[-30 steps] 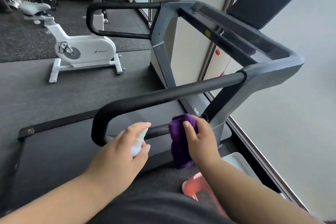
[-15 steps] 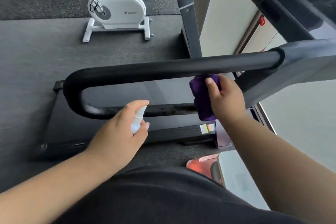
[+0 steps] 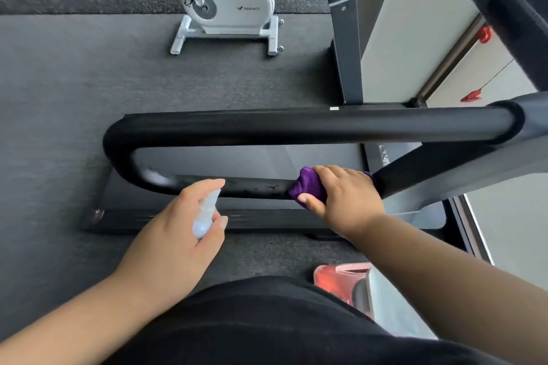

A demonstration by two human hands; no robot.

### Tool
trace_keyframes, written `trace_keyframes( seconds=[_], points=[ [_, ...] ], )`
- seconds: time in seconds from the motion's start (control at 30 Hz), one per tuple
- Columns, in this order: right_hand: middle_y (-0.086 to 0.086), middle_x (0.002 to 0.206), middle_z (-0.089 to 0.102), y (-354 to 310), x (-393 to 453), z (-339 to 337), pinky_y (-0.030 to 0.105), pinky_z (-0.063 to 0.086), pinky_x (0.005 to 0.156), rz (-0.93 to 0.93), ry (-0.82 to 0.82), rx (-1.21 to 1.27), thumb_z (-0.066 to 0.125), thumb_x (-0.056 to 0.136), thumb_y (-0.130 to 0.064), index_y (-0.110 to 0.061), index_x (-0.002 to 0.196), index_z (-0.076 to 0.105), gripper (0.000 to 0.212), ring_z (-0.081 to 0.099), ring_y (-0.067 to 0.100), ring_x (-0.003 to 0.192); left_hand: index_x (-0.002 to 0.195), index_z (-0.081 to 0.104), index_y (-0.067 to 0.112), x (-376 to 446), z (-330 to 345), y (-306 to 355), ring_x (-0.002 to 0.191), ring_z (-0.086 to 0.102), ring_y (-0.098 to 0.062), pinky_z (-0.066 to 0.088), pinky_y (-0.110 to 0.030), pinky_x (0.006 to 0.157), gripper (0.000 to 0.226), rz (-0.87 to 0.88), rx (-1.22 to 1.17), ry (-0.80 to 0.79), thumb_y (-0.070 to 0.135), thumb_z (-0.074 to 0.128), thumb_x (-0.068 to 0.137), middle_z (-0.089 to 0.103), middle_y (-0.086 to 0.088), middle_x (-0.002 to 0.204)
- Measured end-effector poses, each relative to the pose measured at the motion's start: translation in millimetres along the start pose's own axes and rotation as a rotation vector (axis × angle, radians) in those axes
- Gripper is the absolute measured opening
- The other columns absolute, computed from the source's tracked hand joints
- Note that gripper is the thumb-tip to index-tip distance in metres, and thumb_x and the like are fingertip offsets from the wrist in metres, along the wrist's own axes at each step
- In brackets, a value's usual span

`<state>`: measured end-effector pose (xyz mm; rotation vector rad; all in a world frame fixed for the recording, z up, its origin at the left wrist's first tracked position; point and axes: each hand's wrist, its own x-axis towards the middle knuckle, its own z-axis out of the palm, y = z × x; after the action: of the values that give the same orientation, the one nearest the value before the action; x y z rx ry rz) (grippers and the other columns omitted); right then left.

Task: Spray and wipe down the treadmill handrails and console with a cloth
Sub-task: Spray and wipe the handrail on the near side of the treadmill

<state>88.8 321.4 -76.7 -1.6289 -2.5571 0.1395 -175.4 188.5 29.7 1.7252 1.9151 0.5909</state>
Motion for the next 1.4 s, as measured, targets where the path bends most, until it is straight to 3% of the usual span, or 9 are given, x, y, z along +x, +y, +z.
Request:
trace_keyframes(
  seconds=[0.13, 0.4, 0.63, 0.83, 1.0, 1.13, 1.23, 1.3, 1.4],
  points=[
    [-0.002, 0.107, 0.07, -3, 1, 5, 0.039, 0.05, 0.079, -0.028, 0.039, -0.006, 0.035, 0.085, -0.081, -0.022, 0.122, 0.061, 0.074, 0.067, 0.028, 0.093, 0.114, 0.029, 0.066, 1, -6, -5, 0.097, 0.053, 0.005, 0.037, -0.01, 0.077, 0.051, 0.008, 0.01, 0.001, 0.033, 0.058, 0.088, 0.059, 0.026, 0.101],
    [0.001, 0.119, 0.068, -37, 13, 14, 0.044, 0.053, 0.083, -0.116, 0.064, 0.081, 0.046, 0.087, -0.077, -0.017, 0.127, 0.059, 0.073, 0.066, 0.029, 0.102, 0.124, 0.033, 0.054, 7, -17, -24, 0.094, 0.054, 0.007, 0.036, -0.005, 0.08, 0.05, 0.089, 0.061, -0.051, 0.035, 0.061, 0.088, 0.058, 0.029, 0.097],
    [-0.001, 0.123, 0.067, -103, 36, 17, 0.04, 0.054, 0.087, -0.218, 0.092, 0.067, 0.049, 0.085, -0.074, -0.016, 0.133, 0.058, 0.076, 0.066, 0.025, 0.105, 0.13, 0.038, 0.041, 2, -36, -50, 0.085, 0.054, 0.002, 0.034, -0.003, 0.079, 0.047, 0.178, 0.13, -0.063, 0.046, 0.05, 0.085, 0.057, 0.027, 0.092],
    [0.003, 0.135, 0.06, -175, 65, 18, 0.043, 0.052, 0.089, -0.325, 0.032, 0.042, 0.048, 0.088, -0.068, -0.015, 0.147, 0.044, 0.08, 0.062, 0.028, 0.111, 0.127, 0.037, 0.049, -13, -50, -76, 0.09, 0.055, 0.009, 0.035, -0.001, 0.08, 0.047, 0.113, 0.1, -0.044, 0.049, 0.05, 0.082, 0.057, 0.031, 0.093],
    [0.001, 0.15, 0.045, -209, 80, 13, 0.041, 0.042, 0.102, -0.383, -0.052, 0.067, 0.045, 0.095, -0.064, -0.018, 0.156, 0.026, 0.079, 0.05, 0.027, 0.127, 0.128, 0.036, 0.046, -19, -46, -81, 0.09, 0.049, 0.017, 0.032, 0.001, 0.081, 0.047, 0.13, 0.111, -0.037, 0.046, 0.051, 0.083, 0.052, 0.037, 0.096],
    [-0.002, 0.138, 0.059, -195, 72, 6, 0.034, 0.041, 0.102, -0.287, 0.008, 0.448, 0.053, 0.094, -0.056, -0.023, 0.143, 0.05, 0.059, 0.054, 0.02, 0.124, 0.128, 0.039, 0.044, -20, -48, -81, 0.088, 0.052, 0.01, 0.033, 0.0, 0.08, 0.046, 0.153, 0.105, -0.007, 0.043, 0.052, 0.084, 0.057, 0.027, 0.092],
    [-0.001, 0.108, 0.065, -194, 64, 2, 0.033, 0.044, 0.089, 0.037, 0.055, 0.942, 0.037, 0.089, -0.061, -0.022, 0.113, 0.059, 0.051, 0.057, 0.018, 0.101, 0.129, 0.037, 0.045, -24, -52, -81, 0.088, 0.052, 0.009, 0.033, 0.0, 0.079, 0.047, 0.138, 0.098, 0.023, 0.046, 0.051, 0.084, 0.058, 0.026, 0.091],
    [0.002, 0.094, 0.061, -203, 67, 1, 0.038, 0.045, 0.085, 0.141, 0.124, 1.054, 0.028, 0.089, -0.06, -0.016, 0.096, 0.055, 0.053, 0.056, 0.02, 0.089, 0.128, 0.036, 0.047, -28, -55, -82, 0.087, 0.053, 0.008, 0.034, -0.001, 0.078, 0.047, 0.133, 0.083, 0.031, 0.047, 0.05, 0.084, 0.058, 0.026, 0.089],
    [0.005, 0.108, 0.063, -230, 77, 2, 0.042, 0.045, 0.094, -0.022, 0.189, 1.079, 0.027, 0.098, -0.048, -0.007, 0.114, 0.059, 0.054, 0.057, 0.018, 0.101, 0.129, 0.037, 0.048, -32, -60, -86, 0.083, 0.054, 0.008, 0.036, -0.002, 0.075, 0.047, 0.139, 0.086, 0.044, 0.045, 0.051, 0.084, 0.057, 0.025, 0.089]
  ],
)
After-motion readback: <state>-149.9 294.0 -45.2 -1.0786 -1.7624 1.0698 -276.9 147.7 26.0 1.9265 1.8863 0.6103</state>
